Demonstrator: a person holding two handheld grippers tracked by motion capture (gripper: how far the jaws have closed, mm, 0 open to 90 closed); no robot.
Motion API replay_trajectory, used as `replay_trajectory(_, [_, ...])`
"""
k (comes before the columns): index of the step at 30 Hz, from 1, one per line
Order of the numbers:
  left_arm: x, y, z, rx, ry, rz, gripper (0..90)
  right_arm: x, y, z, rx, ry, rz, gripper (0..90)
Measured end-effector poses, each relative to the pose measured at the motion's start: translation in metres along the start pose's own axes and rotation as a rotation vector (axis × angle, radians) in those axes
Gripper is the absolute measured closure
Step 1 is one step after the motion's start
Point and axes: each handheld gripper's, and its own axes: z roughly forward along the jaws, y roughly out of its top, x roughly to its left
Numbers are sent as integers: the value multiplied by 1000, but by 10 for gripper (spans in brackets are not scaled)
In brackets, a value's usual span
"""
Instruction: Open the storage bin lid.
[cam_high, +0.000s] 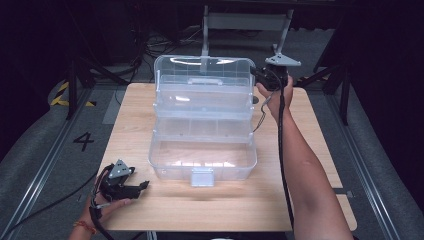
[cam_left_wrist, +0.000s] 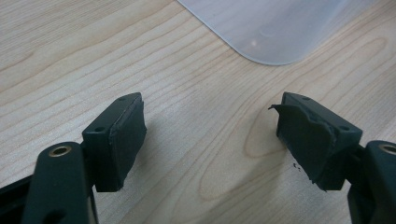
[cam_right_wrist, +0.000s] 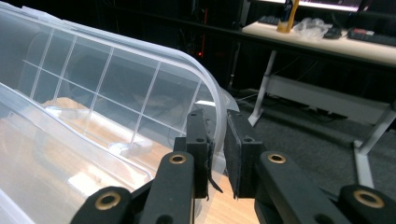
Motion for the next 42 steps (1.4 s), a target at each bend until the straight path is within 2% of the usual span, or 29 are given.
replay_trajectory(4, [0, 0, 0, 1, 1, 2, 241, 0, 0, 6, 16, -12, -11, 805])
replay_trajectory(10, [0, 0, 0, 1, 1, 2, 241, -2, -7, 14, 28, -26, 14, 797])
replay_trajectory(22, [0, 0, 0, 1, 1, 3, 241, -3, -7, 20, 54, -37, 14, 794])
replay_trajectory(30, [0, 0, 0, 8, -4, 0, 241, -7, -11, 29, 75, -36, 50, 794])
replay_trajectory(37, [0, 0, 0, 7, 0, 3, 241, -9, -15, 35, 95, -44, 59, 786])
replay_trajectory(39, [0, 0, -1, 8, 1, 5, 241, -9, -16, 36, 100, -45, 58, 785])
replay_trajectory(42, [0, 1, 0, 8, 3, 5, 240, -8, -16, 36, 120, -57, 31, 814])
